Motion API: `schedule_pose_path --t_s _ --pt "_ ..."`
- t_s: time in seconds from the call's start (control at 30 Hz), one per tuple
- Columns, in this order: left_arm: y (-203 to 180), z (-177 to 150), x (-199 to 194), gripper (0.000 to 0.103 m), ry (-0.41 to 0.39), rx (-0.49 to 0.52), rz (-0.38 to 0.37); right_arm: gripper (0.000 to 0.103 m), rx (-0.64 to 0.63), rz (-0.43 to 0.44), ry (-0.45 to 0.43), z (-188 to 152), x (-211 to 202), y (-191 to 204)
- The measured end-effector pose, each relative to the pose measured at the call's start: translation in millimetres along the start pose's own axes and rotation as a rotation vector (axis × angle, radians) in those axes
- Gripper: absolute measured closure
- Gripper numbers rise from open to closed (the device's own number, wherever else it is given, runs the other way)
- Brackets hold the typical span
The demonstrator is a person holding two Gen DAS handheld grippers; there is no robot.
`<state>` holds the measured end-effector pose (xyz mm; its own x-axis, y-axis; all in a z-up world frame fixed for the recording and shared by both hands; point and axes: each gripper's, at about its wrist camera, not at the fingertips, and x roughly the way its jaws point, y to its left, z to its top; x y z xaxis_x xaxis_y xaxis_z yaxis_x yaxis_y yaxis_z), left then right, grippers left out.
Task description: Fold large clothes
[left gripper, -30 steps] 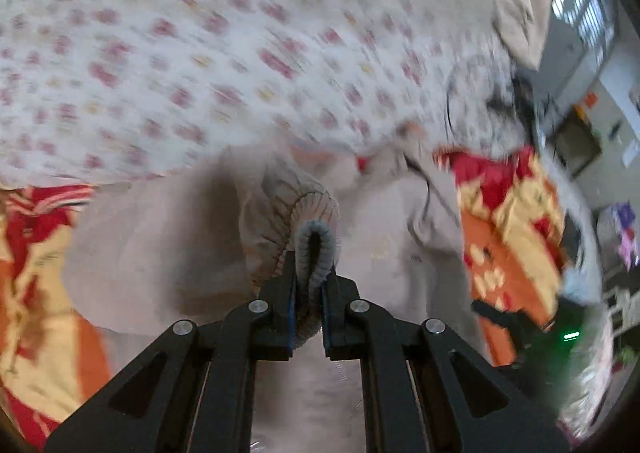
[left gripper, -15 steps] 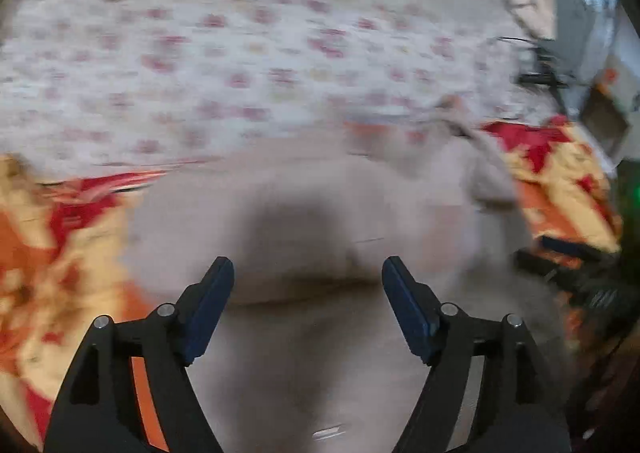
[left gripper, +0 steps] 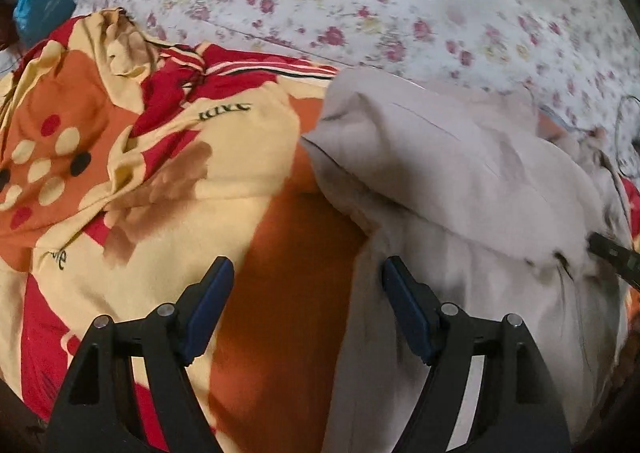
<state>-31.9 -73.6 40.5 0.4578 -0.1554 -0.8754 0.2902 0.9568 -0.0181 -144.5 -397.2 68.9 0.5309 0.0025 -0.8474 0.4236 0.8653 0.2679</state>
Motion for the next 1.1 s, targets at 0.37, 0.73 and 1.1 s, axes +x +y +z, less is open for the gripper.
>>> schedule_pose_path --t_s 0.37,0.73,1.1 --pt "11.8 14.6 19.6 0.027 0.026 -0.122 0.031 0.091 -0.112 -0.221 -0.253 41.8 -50.4 -21.4" --pt "5.5 25.3 8.4 0.027 -0.032 -0.11 -0.059 0.04 -0.12 -0.037 -0.197 22.9 -66.8 12.5" --pt "35.8 23.1 15.3 0.027 -0.031 -0.183 -0.019 0.045 -0.545 0.14 -0.071 -12.2 -8.8 157.0"
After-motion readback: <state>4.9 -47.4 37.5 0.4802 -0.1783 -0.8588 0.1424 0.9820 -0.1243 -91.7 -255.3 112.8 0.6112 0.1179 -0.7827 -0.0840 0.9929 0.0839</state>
